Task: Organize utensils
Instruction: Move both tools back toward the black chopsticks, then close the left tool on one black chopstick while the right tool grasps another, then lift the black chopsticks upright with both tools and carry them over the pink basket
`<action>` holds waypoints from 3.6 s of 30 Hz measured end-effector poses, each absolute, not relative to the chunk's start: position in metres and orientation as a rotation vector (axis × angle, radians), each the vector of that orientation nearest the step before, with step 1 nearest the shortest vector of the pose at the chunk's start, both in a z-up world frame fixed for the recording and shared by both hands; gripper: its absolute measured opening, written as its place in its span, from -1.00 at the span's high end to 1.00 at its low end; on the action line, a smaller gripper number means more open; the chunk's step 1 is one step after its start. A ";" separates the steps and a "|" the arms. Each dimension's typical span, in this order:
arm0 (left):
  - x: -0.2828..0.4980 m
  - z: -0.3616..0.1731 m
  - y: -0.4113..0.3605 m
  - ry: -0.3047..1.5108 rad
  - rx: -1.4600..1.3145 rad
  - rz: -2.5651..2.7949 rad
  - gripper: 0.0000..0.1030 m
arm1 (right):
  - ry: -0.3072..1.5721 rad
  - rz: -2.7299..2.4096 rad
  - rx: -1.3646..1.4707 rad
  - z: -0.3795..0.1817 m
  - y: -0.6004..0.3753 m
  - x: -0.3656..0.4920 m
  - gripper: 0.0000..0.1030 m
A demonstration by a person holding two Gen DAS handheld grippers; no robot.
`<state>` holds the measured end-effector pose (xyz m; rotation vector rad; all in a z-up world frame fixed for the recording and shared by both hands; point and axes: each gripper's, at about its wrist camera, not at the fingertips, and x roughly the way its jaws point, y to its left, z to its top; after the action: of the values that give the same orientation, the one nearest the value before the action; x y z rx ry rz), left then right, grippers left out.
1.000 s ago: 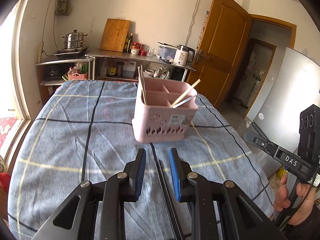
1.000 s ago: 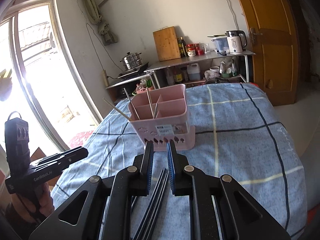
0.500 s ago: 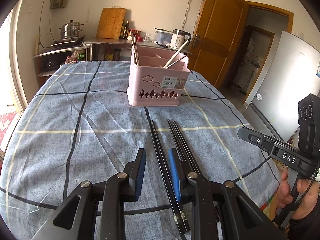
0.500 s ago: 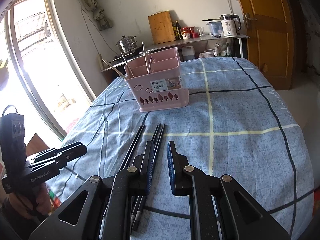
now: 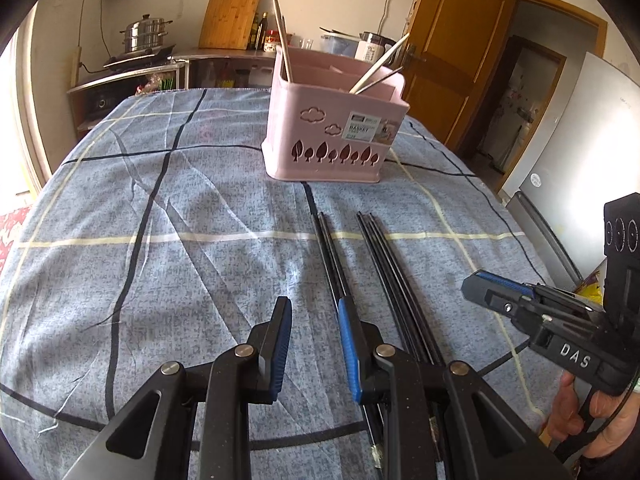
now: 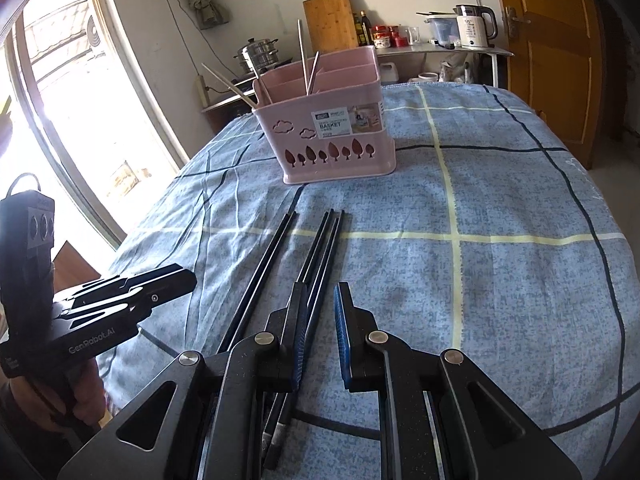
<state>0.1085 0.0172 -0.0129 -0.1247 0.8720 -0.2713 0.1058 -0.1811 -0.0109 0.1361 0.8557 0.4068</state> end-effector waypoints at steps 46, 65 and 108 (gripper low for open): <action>0.158 -0.042 0.004 0.982 -0.042 -0.222 0.47 | 0.991 0.285 0.110 -0.043 -0.190 0.146 0.77; 0.186 -0.042 -0.003 1.012 -0.019 -0.146 0.84 | 1.009 0.243 0.073 -0.042 -0.178 0.173 0.85; 0.160 0.107 0.028 0.719 -0.105 -0.250 0.91 | 0.678 0.304 0.135 0.089 -0.218 0.151 0.90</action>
<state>0.1598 0.0282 0.1075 -0.1046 0.7186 -0.2495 0.1507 -0.2182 0.0890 0.1349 0.6776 0.3037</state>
